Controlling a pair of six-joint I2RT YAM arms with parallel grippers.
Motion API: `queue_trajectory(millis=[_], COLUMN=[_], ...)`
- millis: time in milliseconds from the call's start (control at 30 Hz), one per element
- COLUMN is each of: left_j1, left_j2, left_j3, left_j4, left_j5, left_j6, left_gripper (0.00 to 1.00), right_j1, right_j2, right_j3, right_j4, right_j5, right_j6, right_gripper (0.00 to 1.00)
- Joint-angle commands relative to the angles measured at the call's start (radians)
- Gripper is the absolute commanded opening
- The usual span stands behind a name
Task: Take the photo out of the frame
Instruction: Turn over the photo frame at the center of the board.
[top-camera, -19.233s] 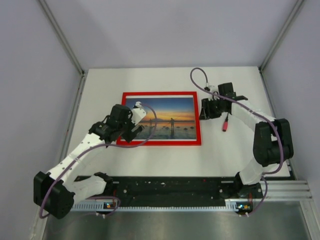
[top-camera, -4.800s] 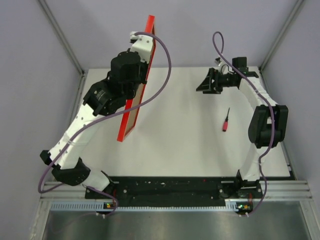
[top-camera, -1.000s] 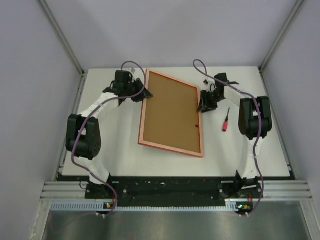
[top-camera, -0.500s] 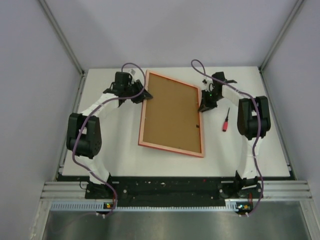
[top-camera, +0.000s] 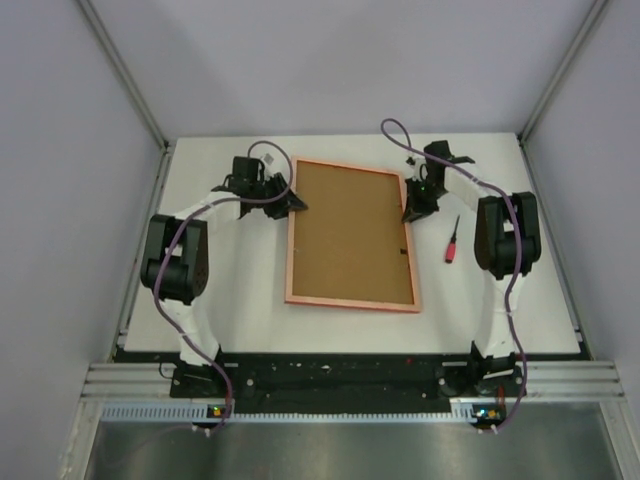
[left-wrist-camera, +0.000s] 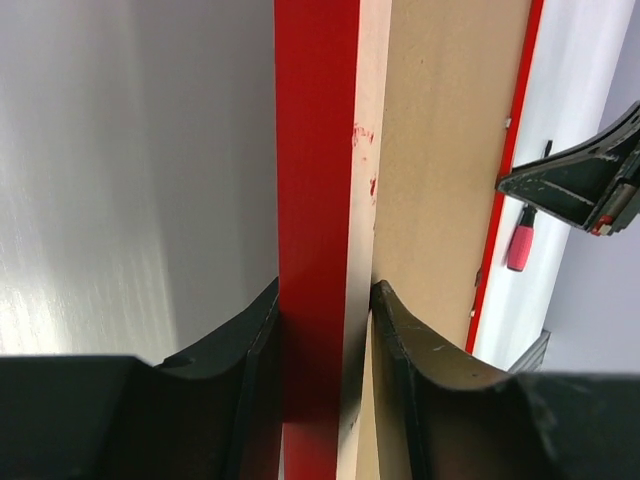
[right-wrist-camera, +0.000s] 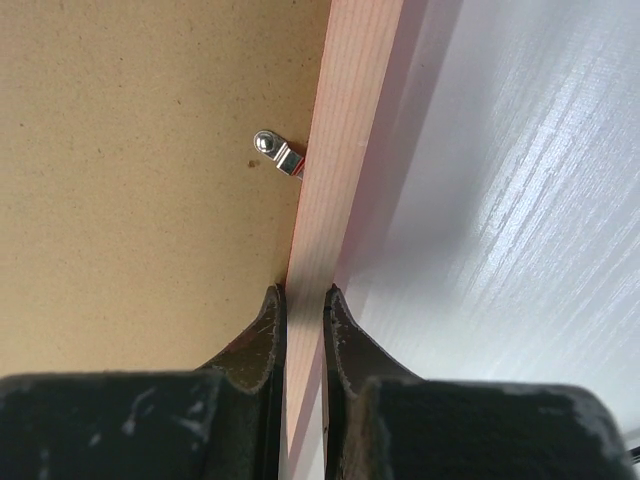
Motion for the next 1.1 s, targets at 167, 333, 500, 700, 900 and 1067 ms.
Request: queue_trajectory(millis=[167,333,500,700,900,1067], left_j1=[0.019,0.019,0.025,0.039,0.054,0.062], left_j2=[0.125,0.163,0.185,0.179,0.177,0.168], left_j3=[-0.131,-0.141,-0.144,-0.139,-0.128,-0.139], left_j4=[0.052,0.091,0.072,0.029,-0.015,-0.025], left_j5=[0.084,0.11,0.081,0.046,0.035,0.036], left_j6=[0.075,0.061,0.076,0.098,0.119,0.136], left_gripper=[0.0,0.0,0.0,0.01,0.11,0.23], right_j1=[0.035,0.037,0.034,0.035,0.034,0.025], right_j2=[0.021,0.026,0.026,0.026,0.019,0.016], right_j3=[0.03,0.044,0.054,0.056,0.059,0.059], right_j4=[0.011,0.003,-0.008,-0.023,-0.029,-0.034], right_j5=[-0.026,-0.02,-0.006,0.011,0.017,0.018], right_j6=[-0.105,-0.111,-0.121,-0.131,-0.141,-0.148], right_gripper=[0.0,0.0,0.0,0.0,0.0,0.0])
